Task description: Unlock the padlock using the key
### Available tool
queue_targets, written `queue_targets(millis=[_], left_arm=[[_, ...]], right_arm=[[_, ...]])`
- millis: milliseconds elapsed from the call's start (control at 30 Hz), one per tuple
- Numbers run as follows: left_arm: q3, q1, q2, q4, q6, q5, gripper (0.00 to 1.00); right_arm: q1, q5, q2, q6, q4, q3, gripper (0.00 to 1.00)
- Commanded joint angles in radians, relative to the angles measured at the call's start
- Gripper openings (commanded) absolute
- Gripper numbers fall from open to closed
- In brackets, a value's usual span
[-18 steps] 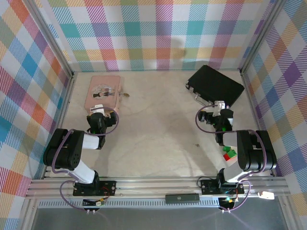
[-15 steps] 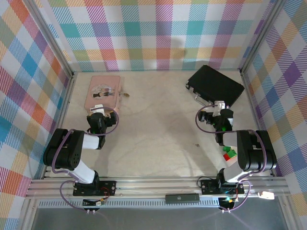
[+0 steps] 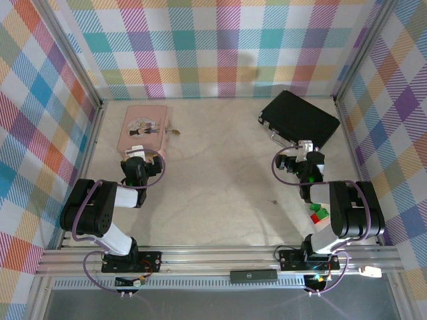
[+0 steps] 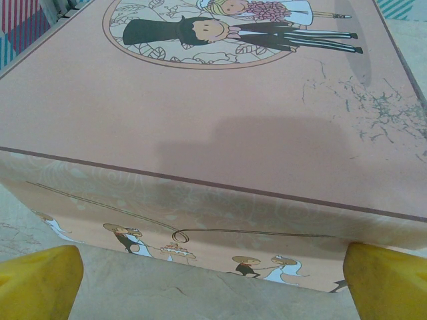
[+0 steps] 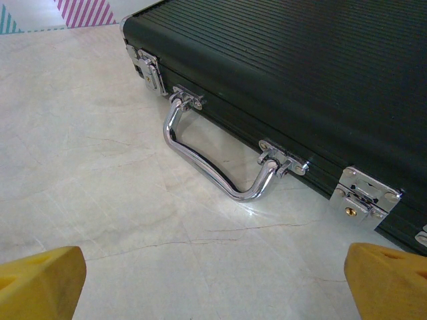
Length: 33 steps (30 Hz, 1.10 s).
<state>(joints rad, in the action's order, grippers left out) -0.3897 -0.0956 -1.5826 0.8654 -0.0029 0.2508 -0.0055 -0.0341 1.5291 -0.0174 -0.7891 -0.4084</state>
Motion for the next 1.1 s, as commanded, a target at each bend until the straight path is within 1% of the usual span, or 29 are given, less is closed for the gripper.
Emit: queue_targets(millis=[0,233,300,367,433,467,533,567,600,633,667,700,767,800,867,933,1000,1033,1067], left_arm=[[-0.011,0.002,0.004,0.018,0.01,-0.013,0.99],[-0.009,0.005,0.004,0.019,0.009,-0.017,1.0],[-0.001,0.002,0.008,0.032,0.006,0.008,0.99],[0.012,-0.001,0.04,0.032,0.004,0.02,0.99],[0.006,-0.018,0.109,-0.038,0.012,0.058,0.99],[-0.003,-0.032,0.149,-0.082,0.021,0.082,1.0],[-0.044,-0.074,0.245,-0.223,0.04,0.148,1.0],[-0.068,-0.084,0.284,-0.291,0.012,0.15,1.0],[-0.091,-0.087,0.323,-0.353,-0.041,0.118,1.0],[-0.104,-0.09,0.356,-0.385,-0.113,0.086,1.0],[-0.11,-0.094,0.375,-0.401,-0.179,0.046,1.0],[-0.12,-0.099,0.394,-0.415,-0.236,-0.007,1.0],[-0.151,-0.13,0.412,-0.474,-0.34,-0.053,1.0],[-0.168,-0.152,0.414,-0.5,-0.373,-0.074,1.0],[-0.202,-0.2,0.406,-0.546,-0.43,-0.083,1.0],[-0.225,-0.242,0.384,-0.564,-0.495,-0.132,1.0],[-0.226,-0.267,0.354,-0.522,-0.544,-0.245,0.99],[-0.224,-0.279,0.336,-0.494,-0.575,-0.288,1.0],[-0.222,-0.294,0.322,-0.476,-0.605,-0.308,1.0]], right_arm=[[0.005,0.005,0.005,0.005,-0.024,-0.01,0.99],[0.005,0.003,0.003,0.006,-0.025,-0.01,0.99],[0.007,0.006,-0.014,0.006,0.002,-0.02,1.0],[0.021,0.008,-0.075,0.024,0.067,-0.032,0.96],[0.049,0.009,-0.166,0.056,0.2,-0.059,0.93],[0.068,0.032,-0.206,0.063,0.252,-0.075,0.93],[0.1,0.061,-0.293,0.014,0.377,-0.113,0.92],[0.11,0.073,-0.323,-0.035,0.438,-0.137,0.92],[0.12,0.091,-0.347,-0.125,0.519,-0.17,0.92],[0.125,0.079,-0.357,-0.226,0.604,-0.203,0.91],[0.133,0.039,-0.361,-0.281,0.67,-0.228,0.88],[0.157,0.029,-0.362,-0.332,0.74,-0.254,0.87],[0.218,0.041,-0.354,-0.365,0.864,-0.297,0.82],[0.259,0.067,-0.347,-0.38,0.929,-0.315,0.82],[0.305,0.069,-0.327,-0.418,1.032,-0.341,0.79],[0.319,-0.011,-0.279,-0.473,1.168,-0.382,0.78],[0.326,-0.098,-0.227,-0.486,1.25,-0.399,0.68],[0.339,-0.115,-0.207,-0.485,1.269,-0.392,0.64],[0.354,-0.107,-0.196,-0.48,1.281,-0.383,0.61]])
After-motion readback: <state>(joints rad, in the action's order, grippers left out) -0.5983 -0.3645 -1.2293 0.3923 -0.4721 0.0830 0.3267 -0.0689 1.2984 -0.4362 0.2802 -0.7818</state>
